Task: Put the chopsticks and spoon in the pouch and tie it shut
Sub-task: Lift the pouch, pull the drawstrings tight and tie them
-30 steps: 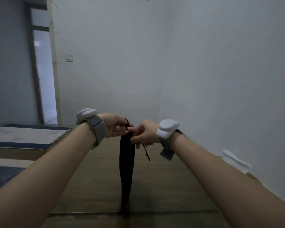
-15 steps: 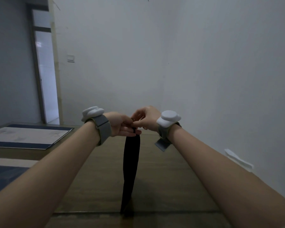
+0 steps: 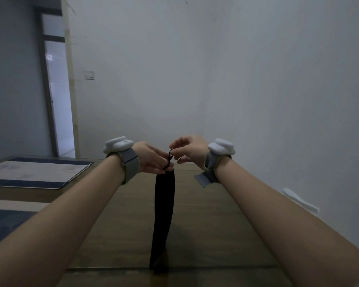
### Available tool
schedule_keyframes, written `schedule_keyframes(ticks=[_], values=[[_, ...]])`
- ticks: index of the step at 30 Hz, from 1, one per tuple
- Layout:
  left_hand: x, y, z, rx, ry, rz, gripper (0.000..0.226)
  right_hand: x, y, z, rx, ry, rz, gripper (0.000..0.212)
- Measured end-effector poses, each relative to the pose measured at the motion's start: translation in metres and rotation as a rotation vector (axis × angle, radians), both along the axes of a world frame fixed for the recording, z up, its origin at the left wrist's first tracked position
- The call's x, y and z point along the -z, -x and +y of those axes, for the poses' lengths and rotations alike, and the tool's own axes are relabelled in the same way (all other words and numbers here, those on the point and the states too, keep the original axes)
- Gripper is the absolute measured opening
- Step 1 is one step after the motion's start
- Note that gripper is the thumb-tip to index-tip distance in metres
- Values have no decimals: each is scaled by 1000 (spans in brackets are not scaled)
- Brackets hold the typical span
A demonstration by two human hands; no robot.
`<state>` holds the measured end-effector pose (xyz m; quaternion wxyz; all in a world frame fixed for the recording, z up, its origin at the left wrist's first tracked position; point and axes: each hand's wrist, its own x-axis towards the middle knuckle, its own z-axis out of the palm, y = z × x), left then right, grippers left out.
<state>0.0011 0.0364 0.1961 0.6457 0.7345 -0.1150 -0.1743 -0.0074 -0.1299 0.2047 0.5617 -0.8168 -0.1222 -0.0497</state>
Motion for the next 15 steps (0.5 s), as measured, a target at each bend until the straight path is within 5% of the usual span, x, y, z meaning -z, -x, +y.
schedule_keyframes(ticks=[15], values=[[2,-10,6,-252,-254,-270,13,-13,17,13,72,172,68,23]])
